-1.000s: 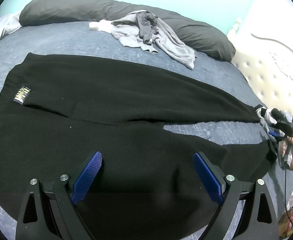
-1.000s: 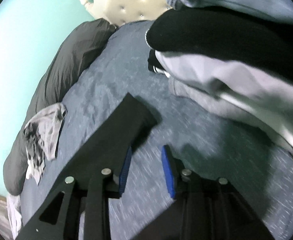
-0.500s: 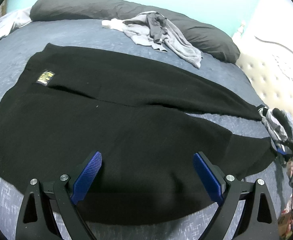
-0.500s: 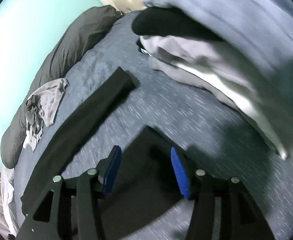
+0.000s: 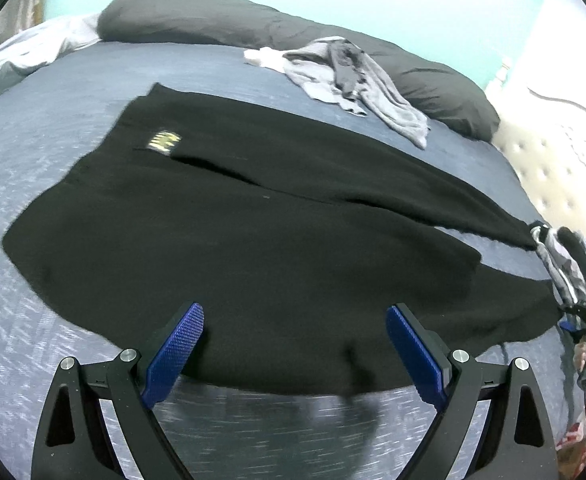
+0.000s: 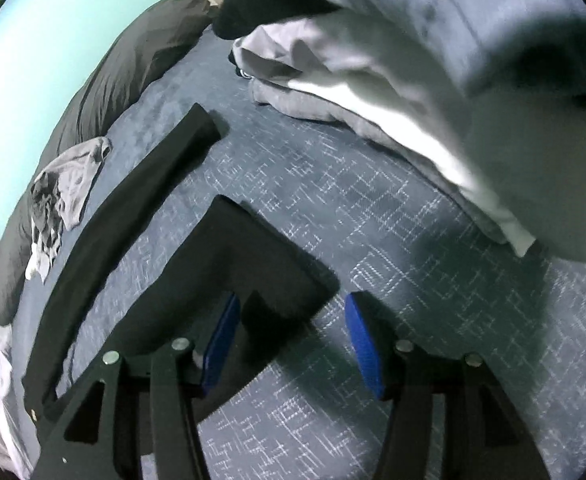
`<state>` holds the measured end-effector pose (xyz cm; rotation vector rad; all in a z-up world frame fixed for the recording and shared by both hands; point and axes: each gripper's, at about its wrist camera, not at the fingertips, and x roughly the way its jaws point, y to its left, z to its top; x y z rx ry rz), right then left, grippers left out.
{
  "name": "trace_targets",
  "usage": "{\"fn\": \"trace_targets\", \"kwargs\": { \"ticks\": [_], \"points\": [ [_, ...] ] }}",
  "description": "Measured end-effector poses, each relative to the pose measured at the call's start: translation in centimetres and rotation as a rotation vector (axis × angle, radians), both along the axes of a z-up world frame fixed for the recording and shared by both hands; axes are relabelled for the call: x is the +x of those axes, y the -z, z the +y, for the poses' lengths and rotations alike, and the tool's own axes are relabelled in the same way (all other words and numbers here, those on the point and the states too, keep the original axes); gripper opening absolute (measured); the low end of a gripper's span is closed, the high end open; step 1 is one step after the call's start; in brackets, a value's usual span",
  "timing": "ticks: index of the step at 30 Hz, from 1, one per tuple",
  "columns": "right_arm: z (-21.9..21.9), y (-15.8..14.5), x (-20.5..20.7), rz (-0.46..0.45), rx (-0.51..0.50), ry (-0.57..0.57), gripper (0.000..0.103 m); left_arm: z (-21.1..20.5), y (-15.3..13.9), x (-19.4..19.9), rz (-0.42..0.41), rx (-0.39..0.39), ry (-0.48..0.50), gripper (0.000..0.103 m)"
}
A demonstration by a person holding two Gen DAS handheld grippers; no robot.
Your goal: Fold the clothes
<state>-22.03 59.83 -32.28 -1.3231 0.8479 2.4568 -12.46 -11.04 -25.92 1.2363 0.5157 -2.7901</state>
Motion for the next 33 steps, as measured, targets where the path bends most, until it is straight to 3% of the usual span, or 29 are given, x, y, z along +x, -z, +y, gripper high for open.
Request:
{"fn": "trace_targets", "kwargs": {
  "ticks": [3,5,8,11,16,26,29,33],
  "points": [
    [-0.3,0.1,-0.2,-0.007,0.010,0.002,0.054,-1.5,-0.2,0.5,0.000,-0.011,-0.028,0.095],
    [-0.6,0.1,-0.3,-0.014,0.023,-0.013,0.035,-2.7,-0.3,1.0,0.001,-0.015,-0.051,0.095],
    [-0.7,0.2,-0.1,-0.021,0.039,-0.017,0.017,-4.3,-0.2,1.7,-0.002,-0.012,-0.087,0.095],
    [-0.8,-0.2,0.1,-0.006,0.030,-0.015,0.010,-5.8,0.0,2.2,-0.007,-0.009,-0.118,0.095],
    [-1.1,-2.2,0.4,0.014,0.029,-0.031,0.007,-7.2,0.2,2.6,-0.020,-0.023,-0.141,0.095],
    [-0.1,-9.5,2.6,0.061,0.001,-0.096,0.006,-8.9,-0.3,3.4,-0.011,-0.022,-0.174,0.095],
    [0.2,-9.0,2.9,0.042,0.037,-0.106,0.006,-8.9,-0.3,3.3,-0.014,-0.024,-0.171,0.095],
    [0.8,-5.5,3.2,-0.040,0.046,-0.089,0.006,-9.0,-0.1,3.3,-0.025,-0.027,-0.165,0.095]
  ]
}}
